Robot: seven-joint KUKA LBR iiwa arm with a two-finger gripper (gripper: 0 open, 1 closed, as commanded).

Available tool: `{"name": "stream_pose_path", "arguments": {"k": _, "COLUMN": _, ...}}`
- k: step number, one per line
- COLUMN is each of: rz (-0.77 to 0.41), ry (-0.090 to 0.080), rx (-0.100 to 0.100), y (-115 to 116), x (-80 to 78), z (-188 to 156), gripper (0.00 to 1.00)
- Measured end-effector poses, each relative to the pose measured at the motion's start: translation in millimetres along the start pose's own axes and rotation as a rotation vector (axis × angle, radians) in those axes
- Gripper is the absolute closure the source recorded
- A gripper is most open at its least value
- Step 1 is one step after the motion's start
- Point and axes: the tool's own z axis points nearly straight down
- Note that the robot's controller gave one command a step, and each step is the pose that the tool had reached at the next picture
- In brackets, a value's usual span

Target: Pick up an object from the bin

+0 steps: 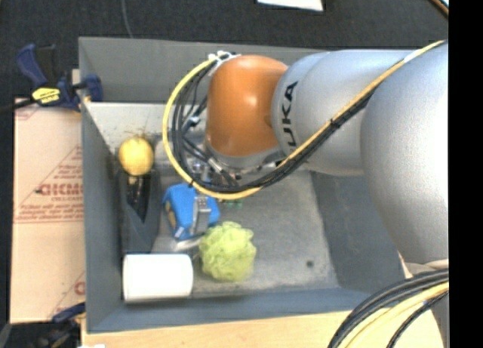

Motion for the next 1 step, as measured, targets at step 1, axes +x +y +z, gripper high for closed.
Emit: {"name": "stream_pose_path", "arguments": {"k": 1, "rz": 0.000, "ry": 0.000, "rx": 0.000, "y": 0.0, "x": 0.0, "z": 0.0, "gripper": 0.00}}
